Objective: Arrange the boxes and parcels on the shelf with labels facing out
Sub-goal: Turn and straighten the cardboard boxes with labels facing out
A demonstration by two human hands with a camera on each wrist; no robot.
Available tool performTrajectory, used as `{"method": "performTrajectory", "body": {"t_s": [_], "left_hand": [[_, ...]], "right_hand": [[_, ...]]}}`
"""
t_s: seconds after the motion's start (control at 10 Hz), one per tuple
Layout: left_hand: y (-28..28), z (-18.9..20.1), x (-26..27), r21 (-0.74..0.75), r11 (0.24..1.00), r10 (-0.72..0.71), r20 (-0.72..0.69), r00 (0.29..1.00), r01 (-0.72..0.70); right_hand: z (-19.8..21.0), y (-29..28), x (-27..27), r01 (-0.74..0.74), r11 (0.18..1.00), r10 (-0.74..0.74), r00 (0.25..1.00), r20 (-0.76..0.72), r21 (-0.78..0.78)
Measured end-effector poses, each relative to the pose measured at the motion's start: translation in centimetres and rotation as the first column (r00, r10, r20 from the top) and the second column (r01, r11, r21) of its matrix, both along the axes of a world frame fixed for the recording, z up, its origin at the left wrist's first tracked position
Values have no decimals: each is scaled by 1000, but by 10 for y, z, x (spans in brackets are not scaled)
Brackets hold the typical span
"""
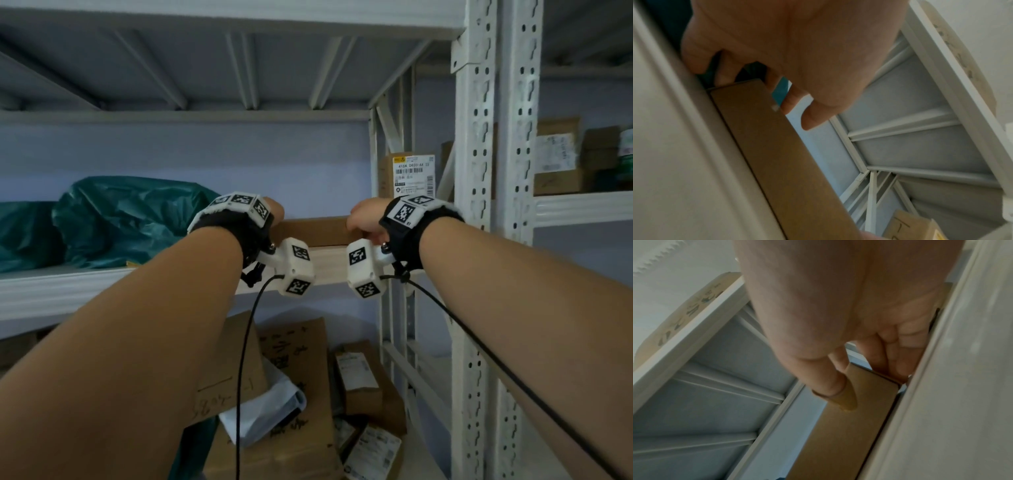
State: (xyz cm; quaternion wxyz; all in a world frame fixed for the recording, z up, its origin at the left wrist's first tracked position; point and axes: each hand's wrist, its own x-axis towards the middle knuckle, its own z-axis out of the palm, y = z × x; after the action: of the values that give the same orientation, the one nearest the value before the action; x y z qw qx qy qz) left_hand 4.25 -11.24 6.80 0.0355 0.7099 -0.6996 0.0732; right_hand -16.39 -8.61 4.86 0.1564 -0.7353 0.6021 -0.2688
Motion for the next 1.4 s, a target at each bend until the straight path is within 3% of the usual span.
{"method": "performTrajectory", "body": {"t_s": [0.1,0.2,0.3,0.4,0.5,0.6,0.7,0.9,1.0,1.1,1.2,1.3,1.4], "left_hand": [[-38,1,10,-41,995,75,-329,941,-93],[6,3,-12,-198,962,31,-611,791,-191],[20,10,-11,-443,872,-136,-630,764,-210],[23,18,-7,-480,835,-306,-811,498,-268],[25,22,-9,-509,825,-384,-824,416,-246],[25,18,-13,-538,803,-420,-816,397,-257],[27,14,-17,-544,804,-464,-827,318,-242],[39,11,-23,-582,742,-483,-809,336,-333],[38,12,-28,-611,706,-494,-788,369,-359],[37,9,-30,-598,712,-480,-797,365,-369],[38,3,-31,-590,712,-460,-802,382,-382],[36,-1,-32,-581,718,-447,-807,385,-384],[33,-5,-35,-501,778,-388,-858,337,-379]], "right_hand": [[5,4,5,72,997,-73,982,-171,-17],[13,1,8,130,987,-149,957,-248,-93],[17,-7,7,189,971,-212,964,-159,-148],[16,-10,-1,232,954,-233,972,16,-190],[14,-10,-10,233,953,-217,971,99,-192],[11,-12,-16,213,961,-177,964,198,-174],[11,-14,-15,157,971,-82,926,368,-181],[16,-11,-13,75,975,38,871,489,-208],[15,-11,-9,68,992,-2,843,538,-103],[14,-11,-7,92,989,-17,849,528,-116],[14,-10,-6,178,946,-27,878,478,-272],[16,-10,-3,241,848,24,872,488,-472],[19,-4,-3,257,772,39,894,446,-582]]}}
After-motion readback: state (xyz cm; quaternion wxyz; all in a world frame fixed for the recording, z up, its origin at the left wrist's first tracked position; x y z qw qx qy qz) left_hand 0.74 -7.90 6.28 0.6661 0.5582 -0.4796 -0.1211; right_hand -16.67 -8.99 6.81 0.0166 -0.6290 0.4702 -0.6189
